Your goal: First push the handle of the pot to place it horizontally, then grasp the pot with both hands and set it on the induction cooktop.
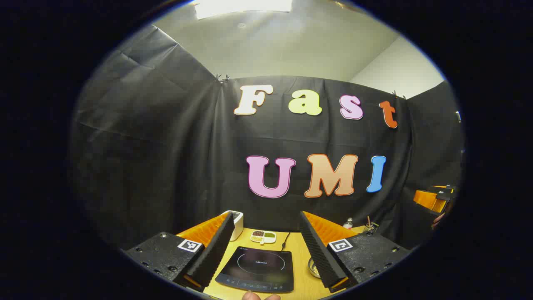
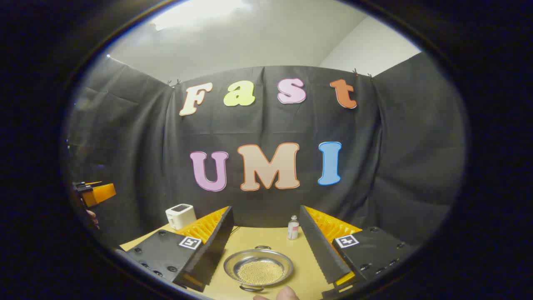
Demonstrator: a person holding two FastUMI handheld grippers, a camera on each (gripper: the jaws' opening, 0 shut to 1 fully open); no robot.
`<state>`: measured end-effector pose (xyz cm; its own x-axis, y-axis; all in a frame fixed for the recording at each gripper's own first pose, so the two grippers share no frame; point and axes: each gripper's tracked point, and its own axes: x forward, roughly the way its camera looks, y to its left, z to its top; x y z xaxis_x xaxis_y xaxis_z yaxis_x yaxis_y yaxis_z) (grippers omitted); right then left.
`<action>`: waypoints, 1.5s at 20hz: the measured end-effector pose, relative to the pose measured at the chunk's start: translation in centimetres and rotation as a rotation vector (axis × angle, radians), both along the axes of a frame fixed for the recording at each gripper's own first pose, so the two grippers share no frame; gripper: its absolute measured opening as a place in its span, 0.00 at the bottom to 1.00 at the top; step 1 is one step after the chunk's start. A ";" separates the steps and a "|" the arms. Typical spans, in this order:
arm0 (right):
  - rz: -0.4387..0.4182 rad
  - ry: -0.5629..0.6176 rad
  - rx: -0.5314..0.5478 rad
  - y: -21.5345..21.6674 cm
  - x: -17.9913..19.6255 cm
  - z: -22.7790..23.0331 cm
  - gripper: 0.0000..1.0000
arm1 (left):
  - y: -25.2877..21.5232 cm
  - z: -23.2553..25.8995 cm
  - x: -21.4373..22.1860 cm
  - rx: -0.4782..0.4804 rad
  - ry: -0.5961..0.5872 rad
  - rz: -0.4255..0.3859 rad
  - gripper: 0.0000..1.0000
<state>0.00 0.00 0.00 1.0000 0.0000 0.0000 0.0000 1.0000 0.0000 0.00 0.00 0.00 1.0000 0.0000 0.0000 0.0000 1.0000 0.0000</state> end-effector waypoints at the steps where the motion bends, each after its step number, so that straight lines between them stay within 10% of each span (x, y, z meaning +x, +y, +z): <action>1: -0.008 -0.003 -0.012 0.1 0.2 0.2 0.96 | 0.1 -0.5 0.0 0.003 0.010 -0.012 0.92; 24: -0.017 0.032 -0.046 4.3 -1.0 -0.9 0.97 | 1.2 -2.0 0.4 -0.015 0.048 -0.085 0.92; 30: 0.001 0.074 -0.038 5.0 -0.7 -2.2 0.70 | 1.5 -1.9 0.1 -0.008 0.039 -0.088 0.92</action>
